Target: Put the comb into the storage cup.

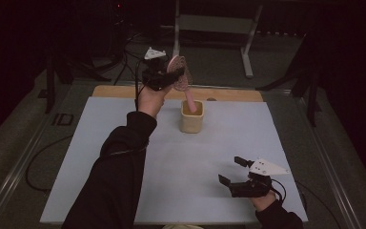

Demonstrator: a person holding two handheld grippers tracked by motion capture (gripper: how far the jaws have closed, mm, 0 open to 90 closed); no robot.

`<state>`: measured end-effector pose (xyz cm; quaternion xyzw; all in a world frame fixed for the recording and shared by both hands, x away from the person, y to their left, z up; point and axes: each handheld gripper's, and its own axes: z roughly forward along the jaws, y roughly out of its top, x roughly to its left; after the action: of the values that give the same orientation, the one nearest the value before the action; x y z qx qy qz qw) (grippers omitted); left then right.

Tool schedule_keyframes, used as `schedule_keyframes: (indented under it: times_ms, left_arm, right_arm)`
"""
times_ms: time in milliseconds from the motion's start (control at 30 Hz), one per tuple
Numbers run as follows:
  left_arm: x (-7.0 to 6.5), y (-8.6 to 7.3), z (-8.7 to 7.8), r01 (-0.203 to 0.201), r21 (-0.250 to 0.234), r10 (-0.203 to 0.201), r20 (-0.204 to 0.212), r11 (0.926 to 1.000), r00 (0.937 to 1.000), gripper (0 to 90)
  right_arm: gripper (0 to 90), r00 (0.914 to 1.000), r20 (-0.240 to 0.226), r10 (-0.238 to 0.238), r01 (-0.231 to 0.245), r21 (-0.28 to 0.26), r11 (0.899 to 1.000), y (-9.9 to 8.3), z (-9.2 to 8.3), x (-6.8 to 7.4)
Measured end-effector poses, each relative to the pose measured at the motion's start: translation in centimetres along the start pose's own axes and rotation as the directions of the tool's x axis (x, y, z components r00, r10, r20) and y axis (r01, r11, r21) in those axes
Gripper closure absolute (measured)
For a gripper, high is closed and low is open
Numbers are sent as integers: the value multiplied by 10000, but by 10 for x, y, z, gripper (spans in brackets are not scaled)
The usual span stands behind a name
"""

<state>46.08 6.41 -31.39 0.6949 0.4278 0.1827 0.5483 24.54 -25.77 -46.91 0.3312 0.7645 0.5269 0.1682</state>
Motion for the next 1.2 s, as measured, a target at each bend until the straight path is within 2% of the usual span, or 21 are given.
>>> schedule_keyframes:
  times_ms: [300,467,867,1000,1200]
  left_arm:
    - [2,-9,7,163,-25,-163,10,9999,9999,660]
    - [5,-15,12,242,66,-243,124,9997,9996,659]
    - [12,-30,25,437,322,-437,1,9985,9990,660]
    - [11,-34,28,386,379,-385,-44,9985,9992,659]
    - [14,-41,34,574,502,-574,-14,9971,9984,659]
  right_arm:
    - [91,10000,10,2,-2,-24,10000,0,0,-1]
    - [91,10000,3,-4,4,-17,10000,0,0,-1]
    - [91,10000,-2,5,-5,-47,10000,0,-1,-1]
    - [91,10000,-17,12,-12,-63,10000,0,-1,-1]
    - [91,10000,-23,9,-9,-76,10000,0,-1,-1]
